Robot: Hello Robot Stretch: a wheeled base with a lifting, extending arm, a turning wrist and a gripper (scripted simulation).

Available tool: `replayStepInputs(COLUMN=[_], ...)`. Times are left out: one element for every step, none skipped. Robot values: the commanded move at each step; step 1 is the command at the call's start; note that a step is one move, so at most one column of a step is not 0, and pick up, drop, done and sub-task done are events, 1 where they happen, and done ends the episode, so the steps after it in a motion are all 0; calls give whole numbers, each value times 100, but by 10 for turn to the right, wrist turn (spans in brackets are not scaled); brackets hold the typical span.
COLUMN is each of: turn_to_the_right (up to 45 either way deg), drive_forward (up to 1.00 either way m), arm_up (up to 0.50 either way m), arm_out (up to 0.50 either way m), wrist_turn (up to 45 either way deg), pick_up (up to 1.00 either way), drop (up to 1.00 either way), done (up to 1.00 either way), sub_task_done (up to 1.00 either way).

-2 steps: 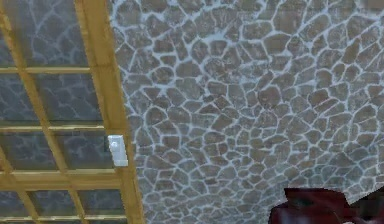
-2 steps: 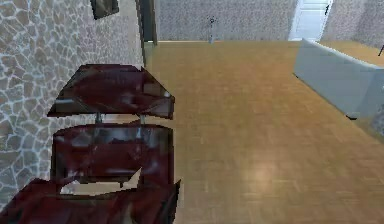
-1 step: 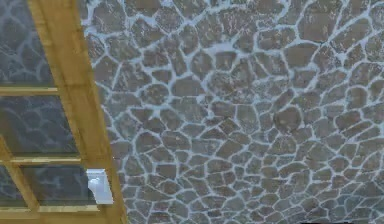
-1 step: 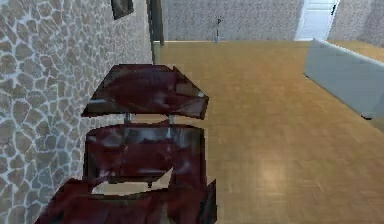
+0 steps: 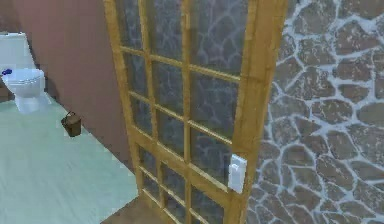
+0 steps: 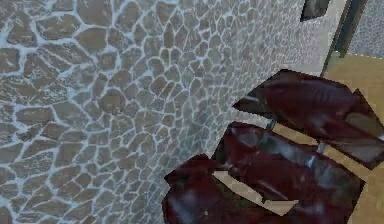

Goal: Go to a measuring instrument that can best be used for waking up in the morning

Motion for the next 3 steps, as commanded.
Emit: replayStepInputs(turn_to_the_right=[-450,-390,0], drive_forward=[0,0,10], arm_up=[0,0,0], arm_out=[0,0,0], wrist_turn=[0,0,0], pick_up=[0,0,0], drop=[0,0,0], done=[0,0,0], sub_task_done=[0,0,0])
